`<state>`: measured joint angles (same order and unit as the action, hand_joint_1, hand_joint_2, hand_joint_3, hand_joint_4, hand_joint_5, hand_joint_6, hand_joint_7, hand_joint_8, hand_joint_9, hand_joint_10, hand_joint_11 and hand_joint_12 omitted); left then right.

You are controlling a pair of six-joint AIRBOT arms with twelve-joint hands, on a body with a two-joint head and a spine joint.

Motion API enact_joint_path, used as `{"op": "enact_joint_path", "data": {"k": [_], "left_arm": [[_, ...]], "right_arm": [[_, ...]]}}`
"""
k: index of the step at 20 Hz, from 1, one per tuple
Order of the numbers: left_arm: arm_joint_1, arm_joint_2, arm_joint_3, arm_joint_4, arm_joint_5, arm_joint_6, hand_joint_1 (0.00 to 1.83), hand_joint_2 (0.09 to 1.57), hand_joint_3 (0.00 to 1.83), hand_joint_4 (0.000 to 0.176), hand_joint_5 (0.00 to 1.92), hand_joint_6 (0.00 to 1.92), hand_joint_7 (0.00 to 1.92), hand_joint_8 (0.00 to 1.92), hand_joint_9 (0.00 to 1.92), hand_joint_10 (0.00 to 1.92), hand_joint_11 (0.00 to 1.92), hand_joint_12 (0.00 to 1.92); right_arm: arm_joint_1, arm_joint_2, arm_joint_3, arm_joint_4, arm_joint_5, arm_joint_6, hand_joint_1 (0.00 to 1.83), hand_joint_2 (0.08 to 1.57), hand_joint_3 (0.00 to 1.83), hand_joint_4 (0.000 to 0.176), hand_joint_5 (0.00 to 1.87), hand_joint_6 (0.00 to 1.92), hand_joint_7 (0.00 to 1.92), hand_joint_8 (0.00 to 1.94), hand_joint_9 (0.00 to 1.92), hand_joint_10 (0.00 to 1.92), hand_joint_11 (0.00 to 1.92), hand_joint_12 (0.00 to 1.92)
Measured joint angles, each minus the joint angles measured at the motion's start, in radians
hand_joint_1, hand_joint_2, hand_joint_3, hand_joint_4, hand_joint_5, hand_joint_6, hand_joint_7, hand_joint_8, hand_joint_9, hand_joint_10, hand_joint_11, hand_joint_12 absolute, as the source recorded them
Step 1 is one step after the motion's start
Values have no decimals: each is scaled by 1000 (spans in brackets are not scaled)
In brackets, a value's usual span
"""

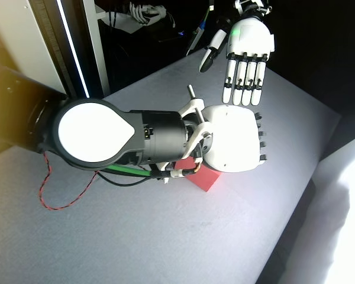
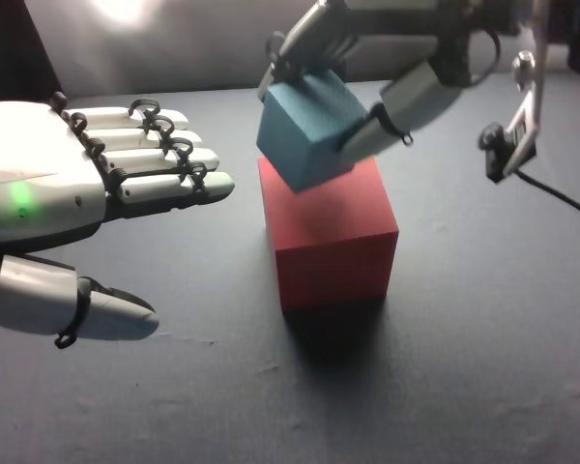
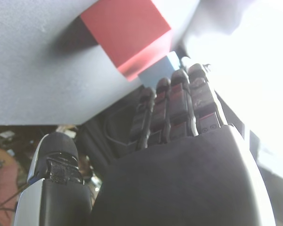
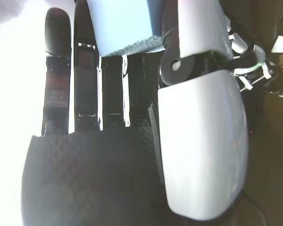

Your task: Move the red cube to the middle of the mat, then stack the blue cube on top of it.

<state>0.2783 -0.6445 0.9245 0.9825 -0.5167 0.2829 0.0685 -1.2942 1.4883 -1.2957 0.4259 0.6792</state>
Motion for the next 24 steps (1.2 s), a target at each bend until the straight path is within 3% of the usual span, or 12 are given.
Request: {"op": "enact_joint_path", "data": {"k": [2,6,18,19,20,24], "left_arm": [[0,0,0,0,1,0,0,1240,4,0,0,0,16,0,0,0,0,0],[0,0,0,-2,4,0,0,1250,5,0,7,2,27,8,0,0,0,0],[1,0,0,-7,8,0,0,1255,4,0,13,4,23,2,0,0,0,0],[1,0,0,-7,7,0,0,1255,4,0,12,4,24,3,0,0,0,0],[1,0,0,-7,8,0,0,1255,3,0,24,8,41,9,9,4,0,0],[5,0,0,-10,7,0,0,1257,3,0,0,0,19,0,0,0,0,0]], "right_arm": [[42,-11,8,-164,3,137,1238,1116,0,0,992,811,995,1126,908,626,478,1233],[66,-21,10,-353,68,237,1234,1124,0,0,994,805,961,1182,870,711,481,1237],[34,-47,35,-373,54,241,1240,1116,0,0,1016,769,973,1164,861,757,477,1270],[33,-48,35,-373,54,241,1347,1113,0,0,1035,720,996,1100,835,1181,482,1278],[33,-48,35,-373,53,241,1259,1117,1,0,1015,765,969,1166,777,1003,447,1313],[26,-48,35,-362,50,242,1231,1126,0,0,959,867,979,1146,837,771,444,1302]]}}
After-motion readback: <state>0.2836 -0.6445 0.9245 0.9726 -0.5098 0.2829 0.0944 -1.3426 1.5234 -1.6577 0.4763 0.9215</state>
